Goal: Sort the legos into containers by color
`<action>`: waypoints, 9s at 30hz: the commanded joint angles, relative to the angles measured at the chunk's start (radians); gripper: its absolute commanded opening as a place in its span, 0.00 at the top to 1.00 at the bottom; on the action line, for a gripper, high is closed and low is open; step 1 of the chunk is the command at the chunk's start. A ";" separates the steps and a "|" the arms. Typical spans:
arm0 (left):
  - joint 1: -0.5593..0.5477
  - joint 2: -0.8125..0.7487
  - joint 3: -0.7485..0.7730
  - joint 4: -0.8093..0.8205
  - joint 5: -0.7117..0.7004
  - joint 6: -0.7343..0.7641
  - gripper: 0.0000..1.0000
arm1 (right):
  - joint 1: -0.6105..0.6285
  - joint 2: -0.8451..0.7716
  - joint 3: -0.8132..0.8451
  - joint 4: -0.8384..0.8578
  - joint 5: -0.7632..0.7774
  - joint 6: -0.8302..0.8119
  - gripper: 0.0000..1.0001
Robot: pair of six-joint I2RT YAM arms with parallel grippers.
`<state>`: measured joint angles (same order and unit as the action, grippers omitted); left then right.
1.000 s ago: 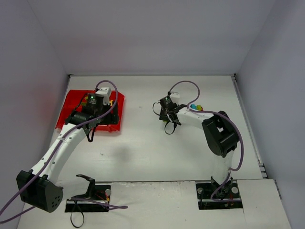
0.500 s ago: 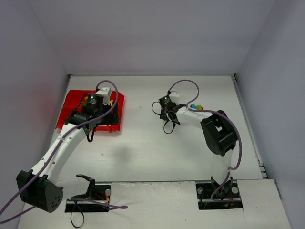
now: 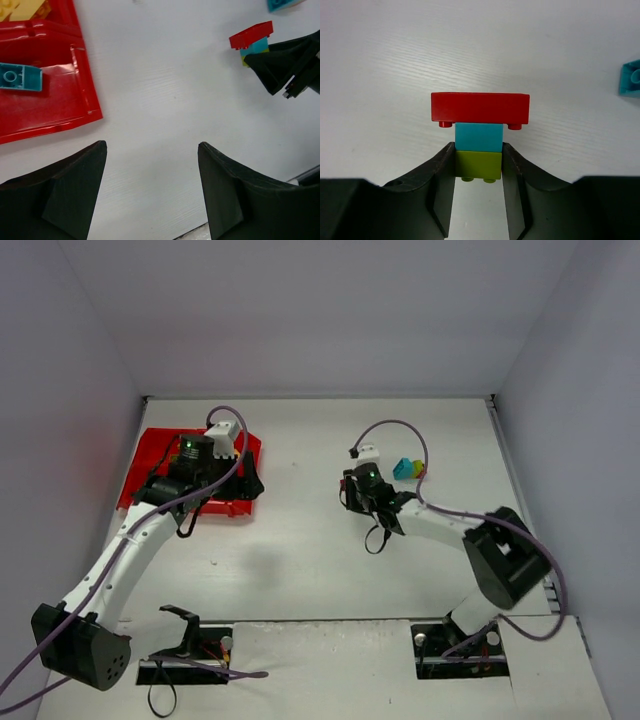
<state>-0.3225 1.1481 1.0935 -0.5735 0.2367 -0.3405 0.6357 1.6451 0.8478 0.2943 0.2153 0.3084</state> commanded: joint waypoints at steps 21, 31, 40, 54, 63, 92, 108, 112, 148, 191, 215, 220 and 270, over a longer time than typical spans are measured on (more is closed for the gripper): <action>-0.162 0.140 0.201 0.221 0.359 -0.258 0.25 | 0.024 -0.686 -0.277 0.270 -0.530 -0.420 1.00; -0.273 0.225 0.247 0.238 0.325 -0.275 0.25 | 0.022 -0.676 -0.283 0.269 -0.568 -0.443 1.00; -0.300 0.282 0.252 0.284 0.322 -0.293 0.33 | 0.022 -0.674 -0.286 0.270 -0.582 -0.448 1.00; -0.308 0.265 0.255 0.258 0.305 -0.279 0.98 | 0.022 -0.651 -0.302 0.292 -0.565 -0.445 1.00; -0.291 0.249 0.286 0.209 0.296 -0.250 1.00 | 0.022 -0.623 -0.299 0.290 -0.560 -0.448 1.00; -0.204 0.249 0.281 0.164 0.334 -0.239 0.62 | 0.024 -0.584 -0.300 0.301 -0.560 -0.448 1.00; -0.202 0.254 0.203 0.080 0.090 -0.189 0.46 | 0.022 -0.587 -0.294 0.273 -0.485 -0.437 1.00; -0.219 0.233 0.102 0.060 0.038 -0.209 0.42 | 0.024 -0.577 -0.285 0.240 -0.436 -0.411 1.00; -0.423 -0.051 -0.405 -0.290 -0.221 -0.939 0.30 | 0.022 -0.481 -0.259 0.201 -0.341 -0.318 1.00; -0.544 0.078 -0.466 -0.193 -0.200 -0.986 0.75 | 0.021 -0.470 -0.277 0.235 -0.366 -0.308 1.00; 0.040 0.314 0.288 -0.266 -0.441 -0.329 0.86 | 0.021 -0.508 -0.283 0.226 -0.353 -0.308 1.00; 0.229 0.361 0.404 -0.243 -0.435 -0.233 0.86 | 0.019 -0.518 -0.282 0.221 -0.369 -0.285 1.00; 0.131 0.188 0.313 0.009 0.062 -0.224 0.26 | 0.042 -0.582 -0.251 0.272 -0.537 -0.385 1.00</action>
<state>-0.1272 1.3754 1.4254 -0.6701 0.1455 -0.5438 0.6640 1.0828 0.5308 0.4885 -0.2787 -0.0368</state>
